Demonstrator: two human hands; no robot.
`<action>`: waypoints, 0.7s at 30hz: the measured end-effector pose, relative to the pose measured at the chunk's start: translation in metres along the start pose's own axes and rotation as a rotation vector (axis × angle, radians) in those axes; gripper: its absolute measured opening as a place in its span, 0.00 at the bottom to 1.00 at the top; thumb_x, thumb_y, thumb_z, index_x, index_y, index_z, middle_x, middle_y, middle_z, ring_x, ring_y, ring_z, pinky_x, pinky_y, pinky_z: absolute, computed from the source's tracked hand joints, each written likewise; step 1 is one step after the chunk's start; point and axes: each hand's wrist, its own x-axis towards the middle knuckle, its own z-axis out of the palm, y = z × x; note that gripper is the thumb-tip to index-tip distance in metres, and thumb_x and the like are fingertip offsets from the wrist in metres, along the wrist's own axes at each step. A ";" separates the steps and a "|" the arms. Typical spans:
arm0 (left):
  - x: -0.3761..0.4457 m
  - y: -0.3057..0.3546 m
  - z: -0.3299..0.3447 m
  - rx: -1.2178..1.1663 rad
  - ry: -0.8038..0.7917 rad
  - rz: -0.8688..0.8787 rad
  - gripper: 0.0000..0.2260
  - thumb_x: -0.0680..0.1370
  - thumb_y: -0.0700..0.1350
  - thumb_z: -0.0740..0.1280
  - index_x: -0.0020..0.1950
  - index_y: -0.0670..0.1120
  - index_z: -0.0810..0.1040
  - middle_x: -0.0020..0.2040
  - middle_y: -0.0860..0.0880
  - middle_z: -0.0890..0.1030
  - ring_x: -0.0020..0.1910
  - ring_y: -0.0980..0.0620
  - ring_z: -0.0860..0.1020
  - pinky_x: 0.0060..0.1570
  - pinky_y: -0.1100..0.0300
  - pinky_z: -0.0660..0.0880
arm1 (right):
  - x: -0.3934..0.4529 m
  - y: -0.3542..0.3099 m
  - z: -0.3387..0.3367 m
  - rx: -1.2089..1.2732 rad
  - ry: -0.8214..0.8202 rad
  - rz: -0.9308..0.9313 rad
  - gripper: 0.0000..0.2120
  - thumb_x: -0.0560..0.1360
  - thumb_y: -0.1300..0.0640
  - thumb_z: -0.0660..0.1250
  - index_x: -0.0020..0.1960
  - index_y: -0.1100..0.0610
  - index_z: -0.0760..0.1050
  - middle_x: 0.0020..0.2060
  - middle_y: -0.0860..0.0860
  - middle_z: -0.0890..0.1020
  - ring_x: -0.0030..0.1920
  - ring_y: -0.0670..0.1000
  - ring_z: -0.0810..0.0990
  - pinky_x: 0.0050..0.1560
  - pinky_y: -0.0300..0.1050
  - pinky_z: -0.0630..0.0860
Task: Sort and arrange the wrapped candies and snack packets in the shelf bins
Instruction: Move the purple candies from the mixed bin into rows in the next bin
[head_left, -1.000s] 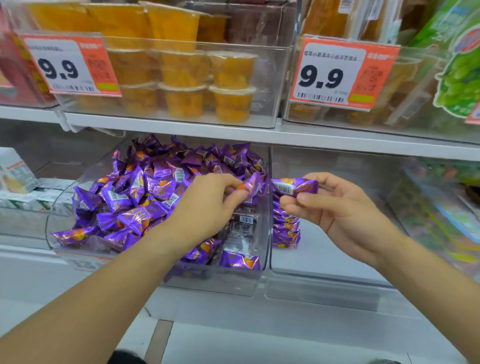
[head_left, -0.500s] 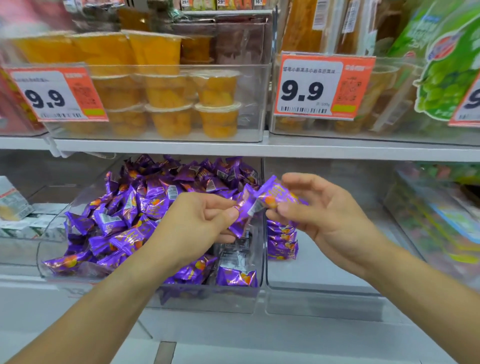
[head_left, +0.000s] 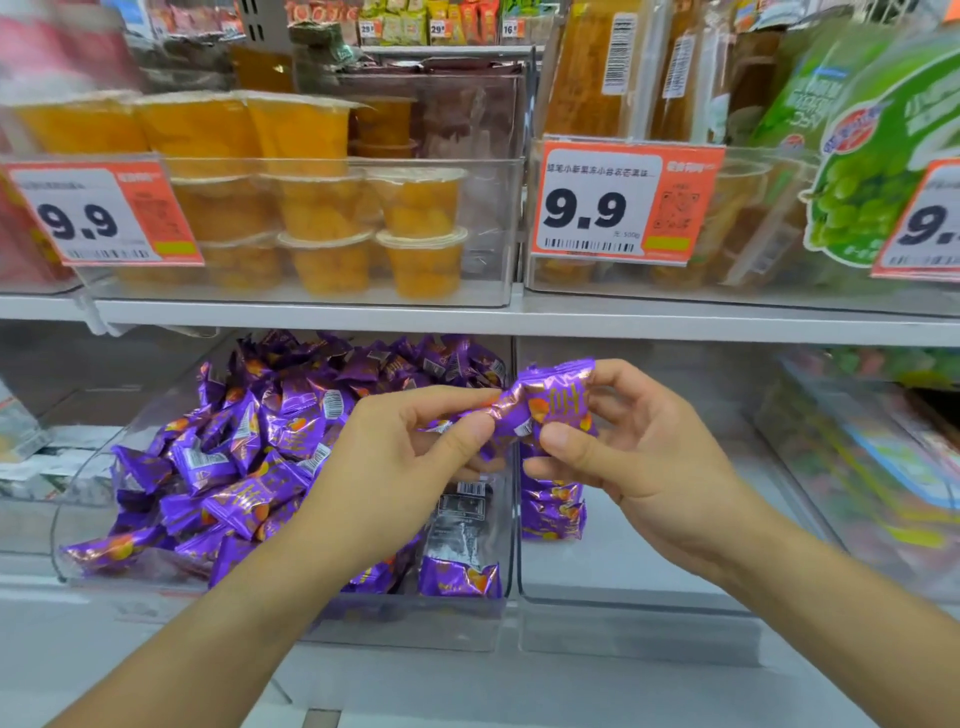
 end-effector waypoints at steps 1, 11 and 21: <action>-0.001 0.002 0.000 -0.033 -0.016 -0.061 0.10 0.78 0.43 0.67 0.59 0.48 0.82 0.45 0.48 0.87 0.43 0.47 0.86 0.47 0.50 0.83 | 0.000 0.001 0.000 -0.016 0.008 -0.011 0.20 0.66 0.68 0.73 0.57 0.64 0.74 0.49 0.58 0.84 0.44 0.56 0.84 0.45 0.50 0.83; 0.001 0.001 -0.002 -0.604 0.038 -0.419 0.20 0.67 0.39 0.71 0.58 0.35 0.79 0.52 0.36 0.84 0.48 0.45 0.85 0.45 0.58 0.83 | -0.001 -0.008 -0.012 -0.570 -0.164 -0.194 0.18 0.68 0.72 0.76 0.44 0.50 0.79 0.50 0.50 0.86 0.49 0.56 0.85 0.51 0.52 0.83; 0.003 -0.006 -0.007 -0.410 0.082 -0.309 0.09 0.65 0.37 0.75 0.45 0.40 0.85 0.46 0.38 0.86 0.45 0.45 0.85 0.51 0.58 0.82 | -0.002 -0.025 -0.027 -0.437 -0.197 -0.018 0.27 0.61 0.63 0.80 0.58 0.52 0.79 0.47 0.55 0.86 0.47 0.56 0.84 0.53 0.54 0.83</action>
